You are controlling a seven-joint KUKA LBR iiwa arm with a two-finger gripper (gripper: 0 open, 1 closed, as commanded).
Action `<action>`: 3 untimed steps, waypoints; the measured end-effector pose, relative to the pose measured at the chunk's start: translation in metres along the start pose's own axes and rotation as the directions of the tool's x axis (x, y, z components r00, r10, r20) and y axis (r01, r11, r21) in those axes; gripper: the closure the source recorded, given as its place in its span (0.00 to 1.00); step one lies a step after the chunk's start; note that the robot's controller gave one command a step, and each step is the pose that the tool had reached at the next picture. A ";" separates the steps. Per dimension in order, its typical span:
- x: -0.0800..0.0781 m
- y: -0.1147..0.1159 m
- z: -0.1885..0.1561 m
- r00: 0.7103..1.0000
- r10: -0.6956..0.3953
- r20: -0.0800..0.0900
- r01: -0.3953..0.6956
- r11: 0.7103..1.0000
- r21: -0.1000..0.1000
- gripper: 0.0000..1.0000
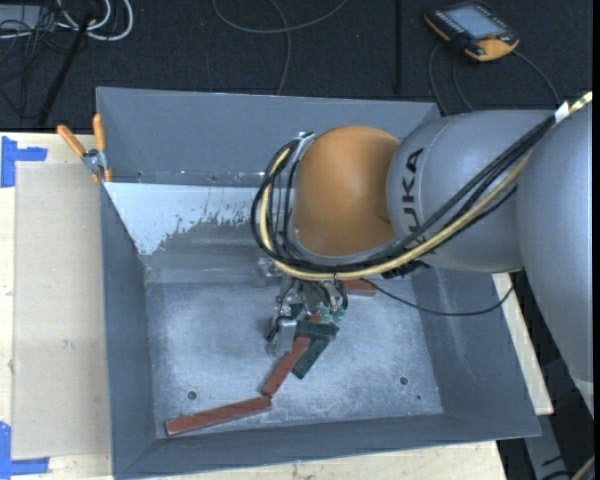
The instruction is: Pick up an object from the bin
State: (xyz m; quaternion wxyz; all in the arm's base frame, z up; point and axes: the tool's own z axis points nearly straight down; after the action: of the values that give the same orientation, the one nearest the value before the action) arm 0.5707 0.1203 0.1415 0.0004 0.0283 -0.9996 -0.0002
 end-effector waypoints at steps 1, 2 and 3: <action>-0.005 -0.011 0.004 1.000 -0.001 0.001 0.001 1.000 0.002 0.00; -0.016 -0.009 0.053 0.983 -0.182 -0.002 0.182 0.983 0.001 0.00; 0.023 -0.044 0.063 1.000 -0.026 0.003 0.026 1.000 -0.001 0.00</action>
Offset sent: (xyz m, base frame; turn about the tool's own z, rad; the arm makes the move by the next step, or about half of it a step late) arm 0.0381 0.0014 -0.0274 -0.0290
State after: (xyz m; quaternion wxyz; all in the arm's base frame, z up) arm 0.5498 0.0749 0.0789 -0.0009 0.0412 -0.9992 -0.0009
